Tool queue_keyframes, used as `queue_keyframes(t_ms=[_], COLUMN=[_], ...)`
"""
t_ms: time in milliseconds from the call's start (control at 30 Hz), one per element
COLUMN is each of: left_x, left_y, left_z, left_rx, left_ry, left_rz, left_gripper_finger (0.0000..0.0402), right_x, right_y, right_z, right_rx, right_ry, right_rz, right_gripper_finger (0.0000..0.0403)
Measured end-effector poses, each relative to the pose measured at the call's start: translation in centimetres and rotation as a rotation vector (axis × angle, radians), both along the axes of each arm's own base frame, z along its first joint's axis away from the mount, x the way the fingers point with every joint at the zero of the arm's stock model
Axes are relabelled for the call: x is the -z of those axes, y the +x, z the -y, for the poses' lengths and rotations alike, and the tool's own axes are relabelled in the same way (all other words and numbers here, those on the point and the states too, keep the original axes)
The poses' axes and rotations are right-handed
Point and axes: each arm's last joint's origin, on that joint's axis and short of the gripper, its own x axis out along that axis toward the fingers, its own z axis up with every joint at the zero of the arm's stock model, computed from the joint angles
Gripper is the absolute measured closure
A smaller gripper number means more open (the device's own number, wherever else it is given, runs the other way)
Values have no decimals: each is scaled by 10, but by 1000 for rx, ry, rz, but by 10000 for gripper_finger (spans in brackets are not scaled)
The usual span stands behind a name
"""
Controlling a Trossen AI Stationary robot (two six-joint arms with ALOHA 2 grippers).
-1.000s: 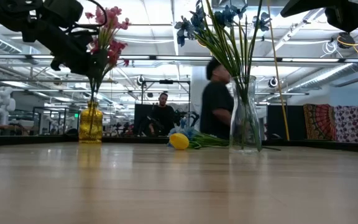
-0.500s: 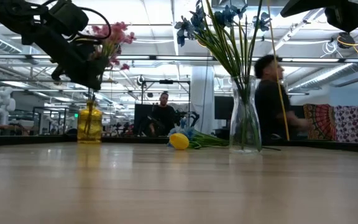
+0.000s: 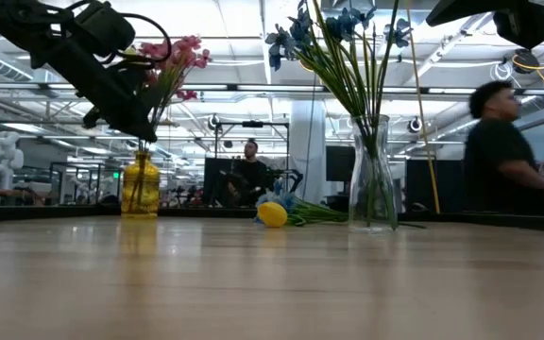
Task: Sort flowers into vase by color
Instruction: Put the pink flowers into the yellow vase
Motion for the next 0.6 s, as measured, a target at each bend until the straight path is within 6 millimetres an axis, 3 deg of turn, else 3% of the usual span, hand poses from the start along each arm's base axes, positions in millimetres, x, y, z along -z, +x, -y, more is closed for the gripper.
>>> queue_keyframes(t_ms=[433,600], left_x=[2,2], left_y=[0,0], left_z=[2,2], left_rx=[42,64], left_ry=[-48,-22], left_rz=[11,-22], left_gripper_finger=[379,343], right_x=[0,0], right_y=[0,0], right_z=[0,1], right_rx=[10,13], right_ry=[-8,-11], right_rz=[7,9], right_gripper_finger=[403,403])
